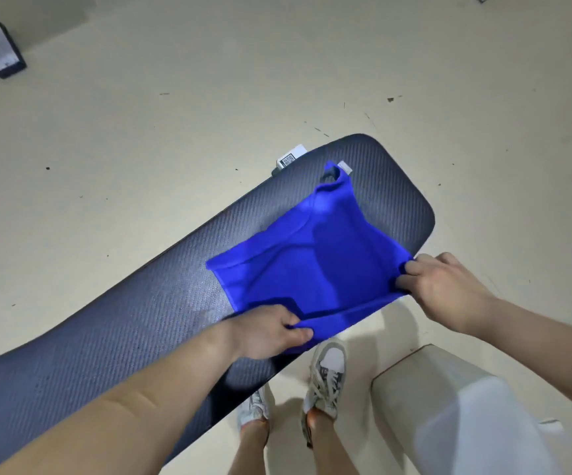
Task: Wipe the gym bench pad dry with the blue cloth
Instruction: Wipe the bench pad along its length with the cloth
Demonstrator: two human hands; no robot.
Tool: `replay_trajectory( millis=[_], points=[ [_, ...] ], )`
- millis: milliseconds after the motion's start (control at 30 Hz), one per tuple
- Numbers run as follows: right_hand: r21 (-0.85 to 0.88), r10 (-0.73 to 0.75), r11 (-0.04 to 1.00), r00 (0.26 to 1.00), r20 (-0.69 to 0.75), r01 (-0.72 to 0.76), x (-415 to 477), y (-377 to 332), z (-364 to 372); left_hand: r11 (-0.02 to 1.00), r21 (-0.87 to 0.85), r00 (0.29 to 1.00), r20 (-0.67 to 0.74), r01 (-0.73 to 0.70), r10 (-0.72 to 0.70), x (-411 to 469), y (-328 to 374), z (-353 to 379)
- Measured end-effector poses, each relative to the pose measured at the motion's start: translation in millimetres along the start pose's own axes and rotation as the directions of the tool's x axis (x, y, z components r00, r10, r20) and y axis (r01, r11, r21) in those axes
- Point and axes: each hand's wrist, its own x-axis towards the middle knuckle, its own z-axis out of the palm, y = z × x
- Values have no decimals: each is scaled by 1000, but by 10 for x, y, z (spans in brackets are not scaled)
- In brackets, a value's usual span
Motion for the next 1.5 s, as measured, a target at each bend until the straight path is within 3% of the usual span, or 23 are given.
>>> replay_trajectory(
  millis=[100, 200, 267, 367, 400, 467, 533, 600, 633, 700, 767, 833, 1067, 1233, 1500],
  points=[
    [63, 73, 994, 981, 179, -85, -31, -9, -19, 997, -77, 998, 62, 2, 3, -10, 70, 134],
    [314, 145, 912, 923, 356, -265, 145, 51, -236, 958, -287, 1000, -20, 6, -13, -7, 40, 22],
    [407, 194, 862, 938, 286, -302, 310, 98, -364, 917, -399, 991, -118, 16, -68, -46, -11, -123],
    [475, 341, 841, 935, -92, -260, 543, 31, -535, 852, -523, 968, -205, 16, -144, -84, -178, -320],
    [482, 384, 840, 900, -205, -248, 615, -31, -586, 886, -463, 952, -266, 10, -150, -94, -254, -358],
    [515, 439, 826, 834, -333, -229, 737, -191, -665, 997, -65, 898, -435, 46, -70, -151, -356, -407],
    [479, 408, 856, 826, -390, -196, 817, -381, -648, 945, 322, 744, -645, 60, 172, -192, -340, -358],
    [424, 311, 897, 860, -405, -124, 861, -599, -527, 876, 479, 580, -730, 54, 363, -178, -180, -267],
    [410, 265, 907, 885, -384, -93, 862, -706, -446, 852, 521, 551, -726, 51, 411, -89, -119, -173],
    [388, 211, 918, 928, -307, -80, 867, -898, -267, 826, 564, 581, -681, 27, 446, 166, -12, 55],
    [358, 224, 925, 942, -250, -125, 900, -1007, -102, 856, 515, 669, -652, 46, 356, 395, 44, 273],
    [330, 262, 927, 938, -226, -179, 972, -979, 16, 877, 471, 700, -660, 102, 273, 554, 44, 384],
    [298, 303, 929, 911, -279, -218, 1462, -693, -31, 827, 544, 646, -683, 140, 340, 909, 5, -81],
    [303, 330, 924, 891, -313, -235, 1927, -516, -211, 813, 561, 569, -723, 154, 392, 1115, 1, -524],
    [276, 380, 916, 850, -364, -291, 2191, -468, -261, 741, 635, 584, -694, 220, 421, 1200, -21, -934]
  ],
)
